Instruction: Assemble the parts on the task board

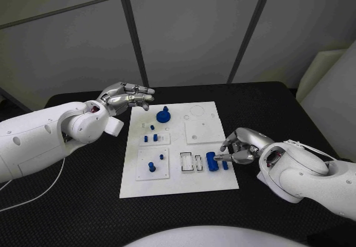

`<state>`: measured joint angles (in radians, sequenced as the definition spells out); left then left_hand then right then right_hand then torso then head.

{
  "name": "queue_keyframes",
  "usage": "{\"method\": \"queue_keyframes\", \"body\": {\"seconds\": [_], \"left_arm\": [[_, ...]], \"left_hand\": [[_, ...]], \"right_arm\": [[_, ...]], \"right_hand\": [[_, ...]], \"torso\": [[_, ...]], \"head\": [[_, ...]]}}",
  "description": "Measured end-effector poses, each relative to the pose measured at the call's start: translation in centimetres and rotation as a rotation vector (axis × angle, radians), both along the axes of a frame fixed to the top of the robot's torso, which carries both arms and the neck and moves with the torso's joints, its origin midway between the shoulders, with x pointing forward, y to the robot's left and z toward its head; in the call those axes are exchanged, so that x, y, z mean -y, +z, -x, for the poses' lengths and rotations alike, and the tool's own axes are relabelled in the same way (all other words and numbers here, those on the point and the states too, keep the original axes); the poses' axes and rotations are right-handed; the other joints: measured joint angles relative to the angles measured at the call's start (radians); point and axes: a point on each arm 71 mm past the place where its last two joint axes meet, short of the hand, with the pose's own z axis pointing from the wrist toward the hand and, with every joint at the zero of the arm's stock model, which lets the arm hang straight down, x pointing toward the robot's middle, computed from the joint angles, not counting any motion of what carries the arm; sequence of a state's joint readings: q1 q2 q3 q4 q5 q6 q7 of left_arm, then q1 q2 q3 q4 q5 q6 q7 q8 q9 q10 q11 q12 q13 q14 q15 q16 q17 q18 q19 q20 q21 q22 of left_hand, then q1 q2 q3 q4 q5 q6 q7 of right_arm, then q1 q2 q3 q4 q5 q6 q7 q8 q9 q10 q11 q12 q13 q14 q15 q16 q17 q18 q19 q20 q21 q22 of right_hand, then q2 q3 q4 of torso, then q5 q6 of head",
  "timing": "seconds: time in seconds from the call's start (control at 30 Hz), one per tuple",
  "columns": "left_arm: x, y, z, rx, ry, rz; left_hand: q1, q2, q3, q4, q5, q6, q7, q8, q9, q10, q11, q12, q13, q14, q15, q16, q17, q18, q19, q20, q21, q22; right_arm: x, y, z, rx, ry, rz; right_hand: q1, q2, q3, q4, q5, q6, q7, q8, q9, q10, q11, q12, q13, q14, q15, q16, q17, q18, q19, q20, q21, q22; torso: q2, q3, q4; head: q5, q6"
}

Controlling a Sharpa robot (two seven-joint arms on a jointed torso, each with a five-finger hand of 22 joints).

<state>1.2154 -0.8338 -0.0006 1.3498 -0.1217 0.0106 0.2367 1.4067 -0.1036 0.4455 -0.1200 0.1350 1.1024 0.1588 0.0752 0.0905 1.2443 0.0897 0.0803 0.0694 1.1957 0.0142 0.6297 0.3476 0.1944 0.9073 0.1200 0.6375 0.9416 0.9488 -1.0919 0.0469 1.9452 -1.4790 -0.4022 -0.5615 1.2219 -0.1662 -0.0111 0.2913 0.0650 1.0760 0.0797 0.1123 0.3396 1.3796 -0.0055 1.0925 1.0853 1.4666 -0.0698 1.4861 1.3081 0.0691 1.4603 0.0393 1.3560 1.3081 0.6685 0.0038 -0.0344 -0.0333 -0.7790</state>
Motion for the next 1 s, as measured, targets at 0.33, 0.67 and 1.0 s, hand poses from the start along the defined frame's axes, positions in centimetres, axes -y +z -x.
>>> {"method": "queue_keyframes", "body": {"seconds": [0.33, 0.67, 1.0], "left_arm": [[-0.2, 0.0, 0.0, -0.001, 0.003, -0.001], [-0.3, -0.1, 0.0, -0.001, 0.003, -0.002], [-0.3, -0.1, 0.0, -0.002, 0.001, -0.002]], "left_hand": [[0.0, 0.0, 0.0, 0.0, 0.0, 0.0, 0.0, 0.0, 0.0, 0.0, 0.0, 0.0, 0.0, 0.0, 0.0, 0.0, 0.0, 0.0, 0.0, 0.0, 0.0, 0.0], [0.0, 0.0, 0.0, 0.0, 0.0, 0.0, 0.0, 0.0, 0.0, 0.0, 0.0, 0.0, 0.0, 0.0, 0.0, 0.0, 0.0, 0.0, 0.0, 0.0, 0.0, 0.0], [0.0, 0.0, 0.0, 0.0, 0.0, 0.0, 0.0, 0.0, 0.0, 0.0, 0.0, 0.0, 0.0, 0.0, 0.0, 0.0, 0.0, 0.0, 0.0, 0.0, -0.004, -0.001]], "right_arm": [[-1.3, -0.9, 0.6, -0.016, 0.014, 0.039], [-2.3, -1.4, 0.4, -0.022, 0.025, 0.048], [-3.3, -2.2, -0.1, -0.044, 0.032, 0.06]], "right_hand": [[-0.008, 0.008, -0.001, 0.001, 0.0, 0.007, -0.007, 0.008, 0.05, 0.002, -0.002, 0.041, 0.055, 0.0, 0.0, 0.007, 0.0, 0.0, 0.0, 0.0, 0.007, 0.0], [-0.011, 0.011, -0.001, 0.001, 0.014, 0.013, -0.013, 0.015, 0.088, 0.021, -0.007, 0.085, 0.104, 0.0, 0.0, 0.011, 0.0, 0.0, 0.004, -0.004, 0.011, 0.0], [-0.017, 0.017, 0.003, 0.001, 0.084, 0.014, -0.014, 0.016, 0.124, 0.021, -0.007, 0.089, 0.117, 0.0, -0.007, 0.011, 0.0, 0.0, 0.004, -0.004, 0.011, 0.0]], "torso": [[0.001, 0.0002, -0.0022], [0.002, 0.001, -0.0022], [0.002, 0.0005, -0.0019]], "head": [[0.007, -0.006], [0.008, -0.01], [0.008, -0.012]]}}
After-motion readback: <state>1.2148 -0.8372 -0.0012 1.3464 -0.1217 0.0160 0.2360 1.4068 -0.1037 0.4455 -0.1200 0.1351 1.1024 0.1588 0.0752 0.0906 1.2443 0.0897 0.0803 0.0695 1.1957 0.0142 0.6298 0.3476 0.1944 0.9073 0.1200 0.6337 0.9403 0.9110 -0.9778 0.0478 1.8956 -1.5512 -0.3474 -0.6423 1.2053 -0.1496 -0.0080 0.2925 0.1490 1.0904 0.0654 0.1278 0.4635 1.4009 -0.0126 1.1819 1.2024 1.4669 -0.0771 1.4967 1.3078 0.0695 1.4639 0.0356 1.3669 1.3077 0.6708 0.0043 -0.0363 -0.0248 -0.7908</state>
